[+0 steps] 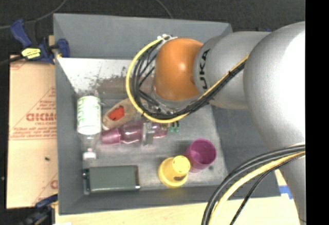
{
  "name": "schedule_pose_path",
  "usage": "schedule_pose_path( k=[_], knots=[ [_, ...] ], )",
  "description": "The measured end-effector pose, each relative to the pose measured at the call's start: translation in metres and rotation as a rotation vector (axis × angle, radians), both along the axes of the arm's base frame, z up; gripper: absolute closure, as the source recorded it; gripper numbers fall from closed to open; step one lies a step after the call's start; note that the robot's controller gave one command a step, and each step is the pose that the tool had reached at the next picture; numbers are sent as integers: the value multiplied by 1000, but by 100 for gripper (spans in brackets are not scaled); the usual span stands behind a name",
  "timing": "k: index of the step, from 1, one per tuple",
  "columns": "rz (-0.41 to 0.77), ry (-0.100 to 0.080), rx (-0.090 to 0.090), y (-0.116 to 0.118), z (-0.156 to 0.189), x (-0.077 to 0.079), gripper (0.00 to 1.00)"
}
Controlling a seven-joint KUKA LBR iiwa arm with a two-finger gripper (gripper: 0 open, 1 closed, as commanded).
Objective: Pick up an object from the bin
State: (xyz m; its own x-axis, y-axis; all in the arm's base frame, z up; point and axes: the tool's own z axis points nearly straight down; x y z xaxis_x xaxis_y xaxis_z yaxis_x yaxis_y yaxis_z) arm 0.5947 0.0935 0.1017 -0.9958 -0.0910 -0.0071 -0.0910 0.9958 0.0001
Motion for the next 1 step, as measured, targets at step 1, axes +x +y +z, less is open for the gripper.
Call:
schedule_pose_path(
  k=[1],
  knots=[
    [-1,0,0,0,0,0,100]
  ],
)
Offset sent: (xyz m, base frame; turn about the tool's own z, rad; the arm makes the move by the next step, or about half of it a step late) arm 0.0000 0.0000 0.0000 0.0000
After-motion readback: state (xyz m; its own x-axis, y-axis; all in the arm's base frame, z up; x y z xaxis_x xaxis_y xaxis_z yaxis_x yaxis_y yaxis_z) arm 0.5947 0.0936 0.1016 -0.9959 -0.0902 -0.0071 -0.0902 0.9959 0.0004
